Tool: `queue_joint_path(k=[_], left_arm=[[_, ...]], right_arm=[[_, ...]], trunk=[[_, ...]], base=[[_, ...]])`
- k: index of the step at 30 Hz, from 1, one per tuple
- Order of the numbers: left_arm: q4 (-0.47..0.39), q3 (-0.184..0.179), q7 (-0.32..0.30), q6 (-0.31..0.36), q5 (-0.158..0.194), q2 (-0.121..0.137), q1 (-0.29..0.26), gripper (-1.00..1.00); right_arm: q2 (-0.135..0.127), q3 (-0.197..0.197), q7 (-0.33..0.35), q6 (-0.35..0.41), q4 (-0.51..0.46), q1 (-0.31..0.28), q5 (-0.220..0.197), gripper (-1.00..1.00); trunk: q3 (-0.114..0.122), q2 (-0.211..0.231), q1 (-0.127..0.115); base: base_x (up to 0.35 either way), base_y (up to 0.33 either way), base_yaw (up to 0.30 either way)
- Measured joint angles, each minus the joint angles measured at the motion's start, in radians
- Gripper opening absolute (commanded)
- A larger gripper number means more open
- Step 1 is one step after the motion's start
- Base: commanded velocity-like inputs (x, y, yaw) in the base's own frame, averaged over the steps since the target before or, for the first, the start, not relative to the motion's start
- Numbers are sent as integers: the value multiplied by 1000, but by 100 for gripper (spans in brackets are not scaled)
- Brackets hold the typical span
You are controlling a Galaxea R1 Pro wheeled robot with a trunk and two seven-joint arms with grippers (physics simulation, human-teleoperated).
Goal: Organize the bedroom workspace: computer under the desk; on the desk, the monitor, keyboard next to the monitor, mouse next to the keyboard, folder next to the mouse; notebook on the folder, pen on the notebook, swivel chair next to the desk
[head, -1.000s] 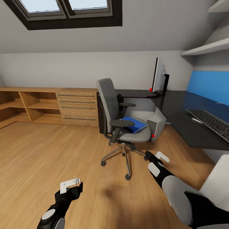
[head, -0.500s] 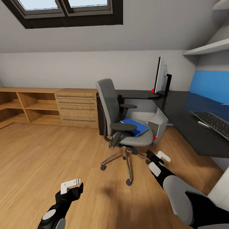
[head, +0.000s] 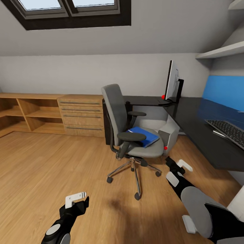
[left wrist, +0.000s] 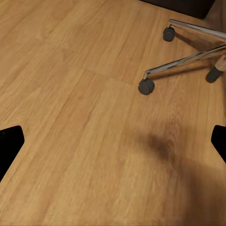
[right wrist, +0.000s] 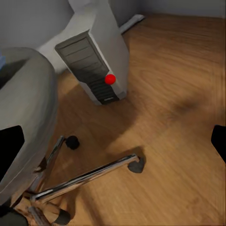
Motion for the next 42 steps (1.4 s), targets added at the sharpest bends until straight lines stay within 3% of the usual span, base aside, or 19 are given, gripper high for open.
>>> queue_joint_path(k=[5,8,15,21,42], left_arm=[[2,0,-1,0,0,0,0,100],[6,0,-1,0,0,0,0,100],[9,0,-1,-1,-1,0,0,100],[9,0,-1,-1,-1,0,0,100],[21,-2,-3,-2,0,-1,0,100]], right_arm=[[-9,-82,0,8,-4,0,0,100],[-14,-94,1,24,-5,0,0,100],[-24,-99,4,72,-13,0,0,100],[-25,-97,6,76,-78,0,1,100],[-27,-99,5,77,-88,0,-1,100]], trunk=[[0,0,0],[0,0,0],[0,0,0],[0,0,0],[0,0,0]], base=[[165,0,0],[137,0,0],[131,0,0],[101,0,0],[187,0,0]])
